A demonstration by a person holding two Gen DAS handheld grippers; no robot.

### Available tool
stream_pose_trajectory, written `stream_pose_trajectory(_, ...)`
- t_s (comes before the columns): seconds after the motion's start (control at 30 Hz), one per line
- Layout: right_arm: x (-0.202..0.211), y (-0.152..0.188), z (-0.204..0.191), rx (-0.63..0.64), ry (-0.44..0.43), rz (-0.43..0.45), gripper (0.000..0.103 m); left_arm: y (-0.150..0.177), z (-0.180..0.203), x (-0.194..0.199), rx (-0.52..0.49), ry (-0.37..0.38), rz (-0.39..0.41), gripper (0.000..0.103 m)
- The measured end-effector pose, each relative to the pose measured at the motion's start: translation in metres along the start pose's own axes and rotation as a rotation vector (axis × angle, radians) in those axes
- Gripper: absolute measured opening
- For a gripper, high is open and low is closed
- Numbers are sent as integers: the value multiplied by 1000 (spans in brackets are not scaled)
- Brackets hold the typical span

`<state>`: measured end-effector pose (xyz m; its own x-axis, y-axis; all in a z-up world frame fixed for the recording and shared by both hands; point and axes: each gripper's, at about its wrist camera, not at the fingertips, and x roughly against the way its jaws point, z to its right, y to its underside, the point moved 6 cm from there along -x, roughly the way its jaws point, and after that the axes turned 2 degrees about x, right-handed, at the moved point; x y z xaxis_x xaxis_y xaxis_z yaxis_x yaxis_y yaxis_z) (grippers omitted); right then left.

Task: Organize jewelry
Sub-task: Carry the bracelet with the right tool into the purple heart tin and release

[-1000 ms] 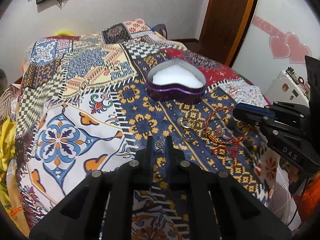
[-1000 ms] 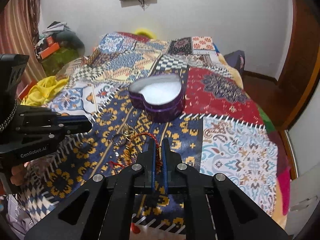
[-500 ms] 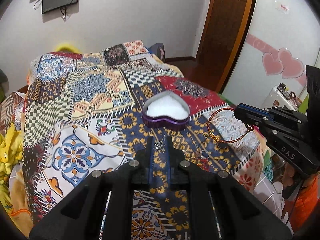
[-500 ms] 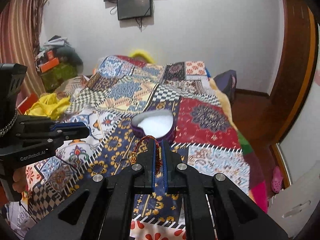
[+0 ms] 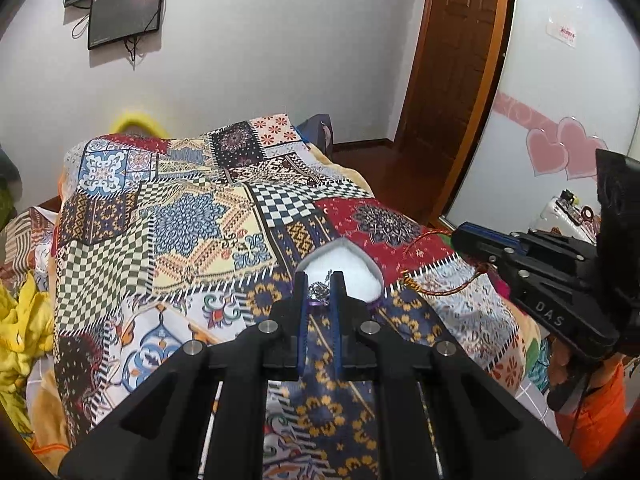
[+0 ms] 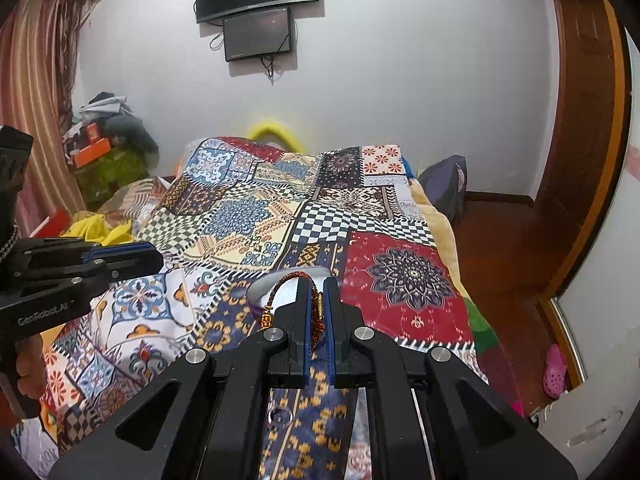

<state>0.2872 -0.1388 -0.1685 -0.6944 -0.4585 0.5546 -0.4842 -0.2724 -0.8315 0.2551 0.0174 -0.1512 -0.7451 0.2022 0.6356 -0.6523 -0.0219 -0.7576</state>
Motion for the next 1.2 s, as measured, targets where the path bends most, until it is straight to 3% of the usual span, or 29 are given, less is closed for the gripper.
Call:
stream_pose_trajectory(0.4,-55,2,4,-17,-39,-75,5,-12,-7,-58,20,30,-65,9)
stream_pose_trajectory(0.8,-92,9,7,-14,-87,-169,5,4,-12,-121,39,56,-183,9)
stream_pose_trajectory(1.2,-105,19,6,29,-83,-228,5,13,-9,-140,9,49,-222,9)
